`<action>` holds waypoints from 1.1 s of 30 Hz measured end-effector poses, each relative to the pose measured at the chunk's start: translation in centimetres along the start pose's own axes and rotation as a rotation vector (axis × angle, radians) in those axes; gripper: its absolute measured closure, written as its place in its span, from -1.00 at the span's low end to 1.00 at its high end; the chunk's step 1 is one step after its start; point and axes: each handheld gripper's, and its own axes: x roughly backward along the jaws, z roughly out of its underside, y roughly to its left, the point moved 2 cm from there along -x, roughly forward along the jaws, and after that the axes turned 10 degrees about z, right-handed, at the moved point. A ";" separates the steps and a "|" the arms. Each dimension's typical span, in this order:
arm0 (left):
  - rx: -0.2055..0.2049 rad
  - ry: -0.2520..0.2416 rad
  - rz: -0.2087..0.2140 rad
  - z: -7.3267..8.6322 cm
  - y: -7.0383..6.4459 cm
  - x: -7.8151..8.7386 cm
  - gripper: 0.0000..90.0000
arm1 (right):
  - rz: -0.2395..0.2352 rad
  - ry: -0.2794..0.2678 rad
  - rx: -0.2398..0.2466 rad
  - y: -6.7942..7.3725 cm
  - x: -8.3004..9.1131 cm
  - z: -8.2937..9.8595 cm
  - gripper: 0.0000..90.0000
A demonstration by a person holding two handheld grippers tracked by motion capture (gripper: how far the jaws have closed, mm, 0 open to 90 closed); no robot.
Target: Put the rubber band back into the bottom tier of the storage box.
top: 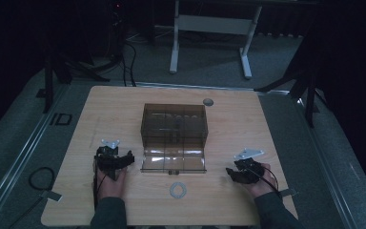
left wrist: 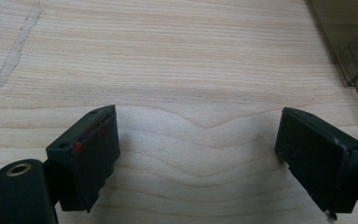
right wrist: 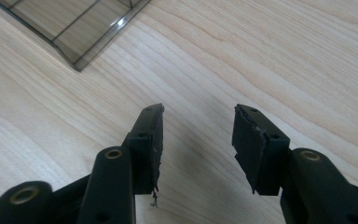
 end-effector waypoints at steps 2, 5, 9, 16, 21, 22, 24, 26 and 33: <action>0.000 0.000 0.000 0.0 0.0 0.0 -0.70 | 0.002 0.007 0.007 0.0 0.1 -0.2 0.19; 0.000 0.000 0.000 0.0 0.0 0.0 -0.70 | 0.011 0.032 0.041 0.2 0.4 -0.8 0.19; 0.002 -0.002 0.000 0.0 0.0 0.0 -0.70 | -0.006 0.042 0.057 0.3 0.7 -1.6 0.20; 0.002 -0.001 0.001 0.0 0.0 0.0 -0.70 | -0.039 0.055 0.107 0.6 1.4 -3.0 0.20; 0.002 -0.001 0.001 0.0 0.0 0.0 -0.70 | -0.059 0.064 0.137 0.7 1.6 -3.9 0.20; 0.002 -0.001 0.001 0.0 0.0 0.0 -0.70 | -0.068 0.067 0.144 0.7 1.6 -4.0 0.20; 0.002 -0.001 0.001 0.0 0.0 0.0 -0.70 | -0.079 0.074 0.155 0.7 1.6 -4.3 0.21; 0.002 -0.001 0.001 0.0 0.0 0.0 -0.70 | -0.087 0.080 0.167 0.8 1.6 -4.5 0.21; 0.002 -0.001 0.001 0.0 0.0 0.0 -0.70 | -0.108 0.094 0.216 1.3 1.9 -5.5 0.21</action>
